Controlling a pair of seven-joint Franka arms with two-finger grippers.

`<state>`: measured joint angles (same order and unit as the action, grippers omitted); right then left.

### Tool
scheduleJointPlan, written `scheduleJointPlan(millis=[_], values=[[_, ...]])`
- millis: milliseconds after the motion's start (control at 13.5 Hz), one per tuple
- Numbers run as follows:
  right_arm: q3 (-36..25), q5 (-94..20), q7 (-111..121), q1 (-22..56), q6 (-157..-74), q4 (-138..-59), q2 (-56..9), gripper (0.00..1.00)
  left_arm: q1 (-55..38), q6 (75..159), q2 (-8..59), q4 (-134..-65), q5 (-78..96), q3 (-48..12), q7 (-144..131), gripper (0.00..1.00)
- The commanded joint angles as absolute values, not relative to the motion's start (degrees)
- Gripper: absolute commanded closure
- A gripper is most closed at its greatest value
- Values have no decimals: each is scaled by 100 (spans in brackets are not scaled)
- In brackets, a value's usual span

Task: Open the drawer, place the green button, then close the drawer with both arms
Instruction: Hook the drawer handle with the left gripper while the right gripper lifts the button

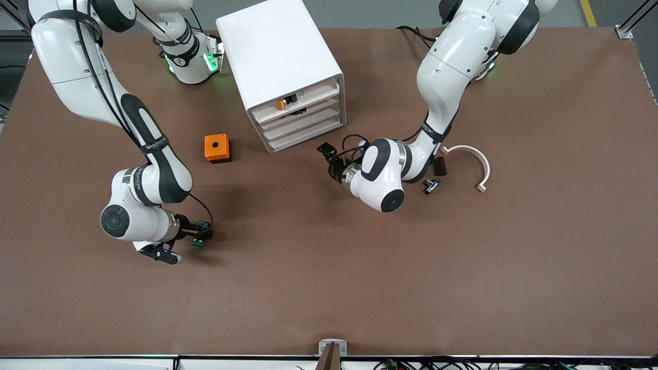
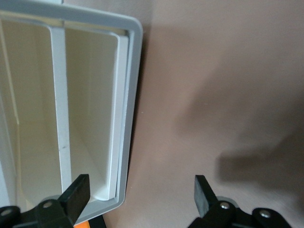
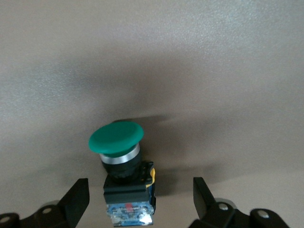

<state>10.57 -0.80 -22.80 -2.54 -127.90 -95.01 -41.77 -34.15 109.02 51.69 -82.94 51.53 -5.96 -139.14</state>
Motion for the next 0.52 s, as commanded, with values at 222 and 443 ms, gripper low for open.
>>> scheduleJointPlan(millis=[222,443], values=[[1134,-8,-2426,-237,-12490,-9466,-4131,74,-3630,10242,5344,-8200,5528,-580,-13940,12],[1151,-35,-2356,-246,-12332,-9405,-4087,100,-3568,9547,5309,-8191,5528,-580,-13528,17]])
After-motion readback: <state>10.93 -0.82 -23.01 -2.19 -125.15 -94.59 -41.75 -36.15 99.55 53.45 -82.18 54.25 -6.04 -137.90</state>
